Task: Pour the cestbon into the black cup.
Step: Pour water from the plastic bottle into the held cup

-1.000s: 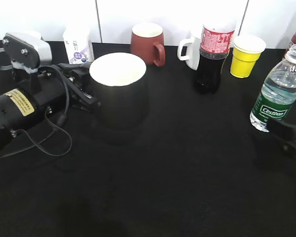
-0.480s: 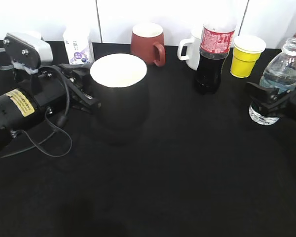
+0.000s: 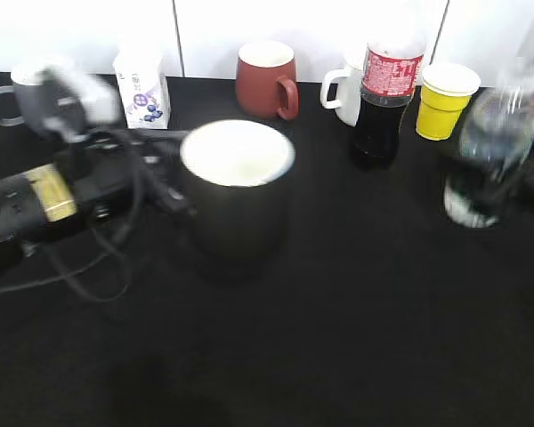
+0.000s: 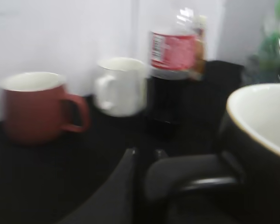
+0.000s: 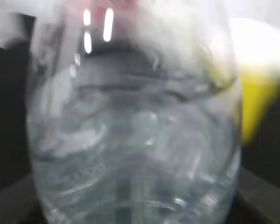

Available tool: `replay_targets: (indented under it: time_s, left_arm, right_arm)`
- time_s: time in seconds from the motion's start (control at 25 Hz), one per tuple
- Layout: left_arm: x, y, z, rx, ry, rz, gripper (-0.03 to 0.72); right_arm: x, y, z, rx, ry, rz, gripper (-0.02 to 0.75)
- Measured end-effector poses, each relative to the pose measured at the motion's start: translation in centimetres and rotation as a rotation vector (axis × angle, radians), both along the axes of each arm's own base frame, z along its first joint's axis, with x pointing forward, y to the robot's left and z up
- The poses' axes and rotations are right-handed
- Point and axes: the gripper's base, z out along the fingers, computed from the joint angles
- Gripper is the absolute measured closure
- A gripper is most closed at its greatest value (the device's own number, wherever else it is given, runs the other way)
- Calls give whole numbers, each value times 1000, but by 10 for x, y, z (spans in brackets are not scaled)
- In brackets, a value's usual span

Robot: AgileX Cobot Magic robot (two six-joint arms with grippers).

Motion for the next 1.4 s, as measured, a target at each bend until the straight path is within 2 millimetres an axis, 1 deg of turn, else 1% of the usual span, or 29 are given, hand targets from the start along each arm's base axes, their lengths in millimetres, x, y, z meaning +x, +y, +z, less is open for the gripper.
replay_targets:
  time_s: [0.08,0.16,0.24,0.32,0.4,0.44,0.52,0.64,0.76,0.84,1.0,1.4]
  left_arm:
    - [0,-27,13,16,-31,-93,628]
    - [-7,-55,21,18,-60,-174,628]
    - [-11,-79,23,16,-69,-231,628]
    - [-12,-102,29,10,-93,-272,628]
    - [-10,-118,39,-19,-108,-276,628]
    - [-9,-124,43,-19,-113,-273,628]
    - [-9,-127,45,-24,-114,-272,628]
    - [-8,-128,40,-14,-96,-264,628]
    - [-7,-127,40,-20,-85,-246,628]
    - [-7,-127,40,-20,-84,-245,628]
    - [-7,-127,40,-29,-69,-245,628]
    - [-12,-130,38,5,-85,-311,629]
  right_arm:
    - [-11,4,42,-36,-156,46,246]
    - [-24,7,77,-76,-280,58,246]
    - [-35,8,96,-167,-344,68,246]
    - [-41,13,108,-280,-420,145,246]
    - [-42,14,112,-324,-455,162,246]
    - [-42,14,114,-380,-496,163,246]
    - [-43,14,115,-525,-602,166,246]
    - [-42,15,117,-717,-753,170,246]
    - [-41,15,122,-812,-856,167,246]
    - [-41,15,122,-885,-909,166,246]
    - [-41,15,123,-953,-958,163,246]
    - [-41,15,123,-997,-988,162,246]
